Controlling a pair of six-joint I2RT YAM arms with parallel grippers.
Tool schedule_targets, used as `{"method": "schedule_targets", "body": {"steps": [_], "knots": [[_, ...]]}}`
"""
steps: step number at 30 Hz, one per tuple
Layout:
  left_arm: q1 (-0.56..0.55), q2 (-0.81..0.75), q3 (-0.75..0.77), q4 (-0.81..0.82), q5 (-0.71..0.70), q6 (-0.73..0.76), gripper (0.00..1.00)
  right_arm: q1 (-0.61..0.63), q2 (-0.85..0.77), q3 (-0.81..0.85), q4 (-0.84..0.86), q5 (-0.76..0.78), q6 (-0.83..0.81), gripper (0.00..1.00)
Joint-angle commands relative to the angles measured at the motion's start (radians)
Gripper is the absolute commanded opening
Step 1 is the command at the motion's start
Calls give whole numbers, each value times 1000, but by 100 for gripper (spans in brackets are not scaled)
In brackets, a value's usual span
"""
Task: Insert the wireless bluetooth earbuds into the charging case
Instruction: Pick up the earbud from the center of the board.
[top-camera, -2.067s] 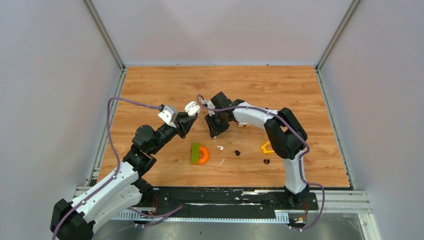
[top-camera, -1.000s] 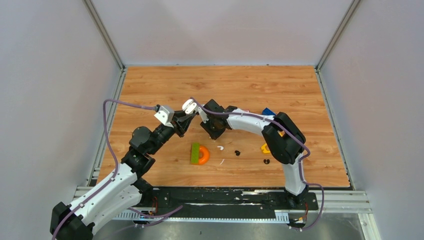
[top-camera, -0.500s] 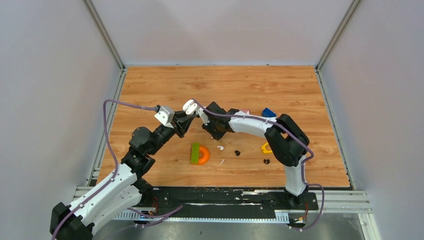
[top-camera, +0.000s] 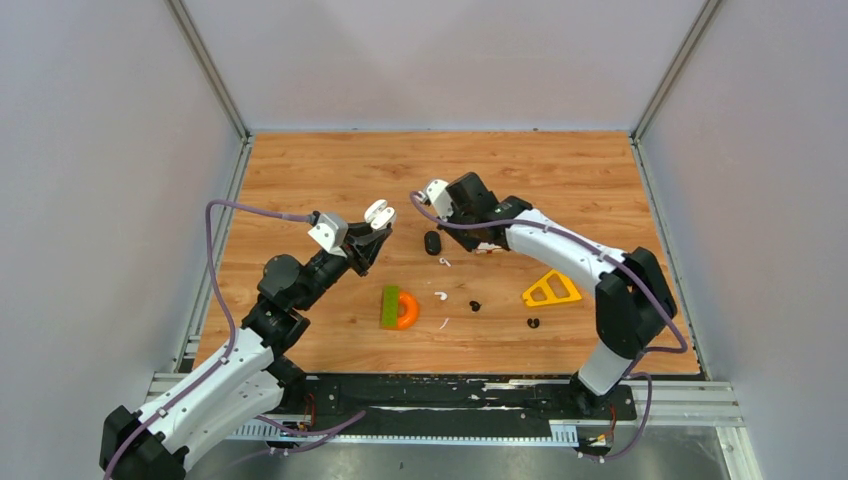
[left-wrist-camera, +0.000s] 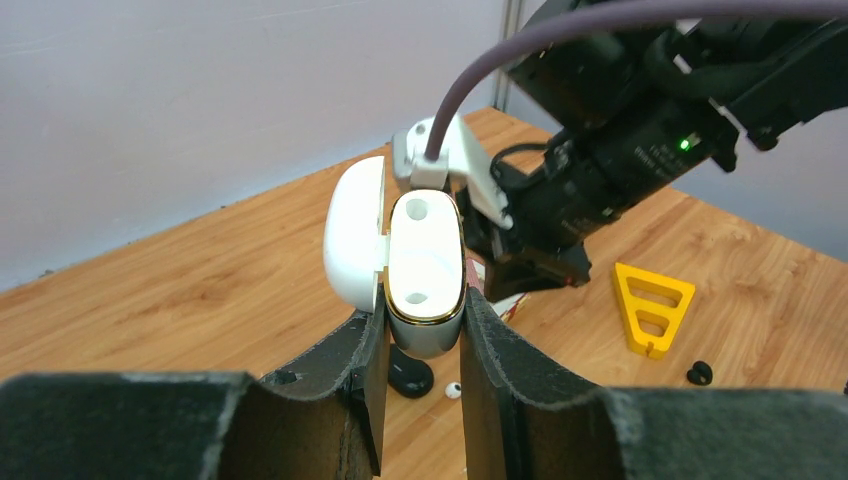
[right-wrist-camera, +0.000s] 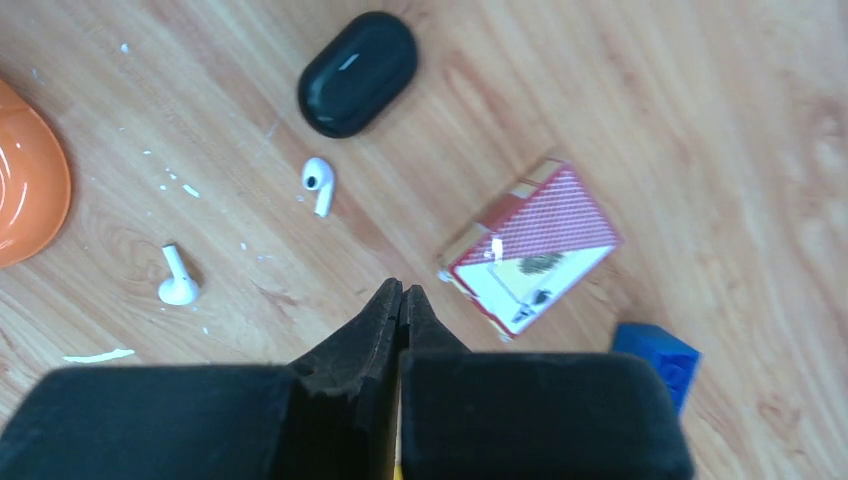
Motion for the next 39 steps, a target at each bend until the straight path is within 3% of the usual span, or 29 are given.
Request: {"method": "schedule_targets", "body": {"steps": [1,6,10,13,15,18,22,27,39], "knots": [[1,-2,-2,51,14,-2,0,-22,-92,-1,12,16,-84,0],[3,-1,-5,59,15,-4,0,-43,-89,-8,-6,-47,-16,3],[2,-4,-5,52,8,0,0,-85,-17,17,-94,-304,-121,19],[2,-4,-5,49,4,4,0,-93,15,13,-86,-424,-246,46],[2,-4,-5,49,2,5,0,-92,38,19,-84,-488,-351,52],[4,-4,-5,46,2,6,0,-92,79,38,-58,-496,-421,50],[6,-9,-5,45,-1,10,0,-93,213,175,-115,-470,-324,44],[7,-11,-5,47,4,9,0,-91,325,260,-123,-456,-189,43],[7,-3,-5,52,10,1,0,-90,386,313,-131,-390,-74,40]]}}
